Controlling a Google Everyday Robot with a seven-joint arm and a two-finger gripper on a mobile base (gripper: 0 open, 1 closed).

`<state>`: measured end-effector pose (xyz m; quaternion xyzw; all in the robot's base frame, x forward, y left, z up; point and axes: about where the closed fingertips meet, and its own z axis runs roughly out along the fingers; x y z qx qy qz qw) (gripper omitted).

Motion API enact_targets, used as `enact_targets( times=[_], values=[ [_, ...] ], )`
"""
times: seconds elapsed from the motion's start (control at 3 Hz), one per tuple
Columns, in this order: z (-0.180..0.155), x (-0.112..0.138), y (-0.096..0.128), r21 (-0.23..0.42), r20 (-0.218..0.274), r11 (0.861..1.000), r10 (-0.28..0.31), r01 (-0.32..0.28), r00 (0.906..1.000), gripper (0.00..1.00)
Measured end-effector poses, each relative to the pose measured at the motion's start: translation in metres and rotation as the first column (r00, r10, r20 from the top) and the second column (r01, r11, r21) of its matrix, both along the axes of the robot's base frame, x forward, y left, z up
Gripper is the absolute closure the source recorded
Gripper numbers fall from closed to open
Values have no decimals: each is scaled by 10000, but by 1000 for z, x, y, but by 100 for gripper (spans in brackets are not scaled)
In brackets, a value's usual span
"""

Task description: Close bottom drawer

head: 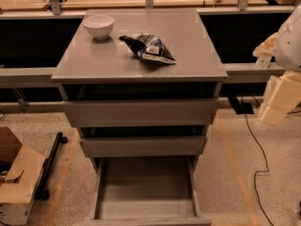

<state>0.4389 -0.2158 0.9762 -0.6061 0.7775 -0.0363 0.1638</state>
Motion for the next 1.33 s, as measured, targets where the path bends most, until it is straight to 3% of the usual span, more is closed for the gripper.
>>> enact_targets(
  times=[0.33, 1.0, 1.33],
  values=[
    [-20, 6, 1, 119, -11, 9991, 412, -412, 9992, 36],
    [-121, 27, -15, 976, -533, 9850, 1476, -1420, 9876, 83],
    [-197, 30, -21, 1928, -1211, 9771, 1148, -901, 9860, 100]
  ],
)
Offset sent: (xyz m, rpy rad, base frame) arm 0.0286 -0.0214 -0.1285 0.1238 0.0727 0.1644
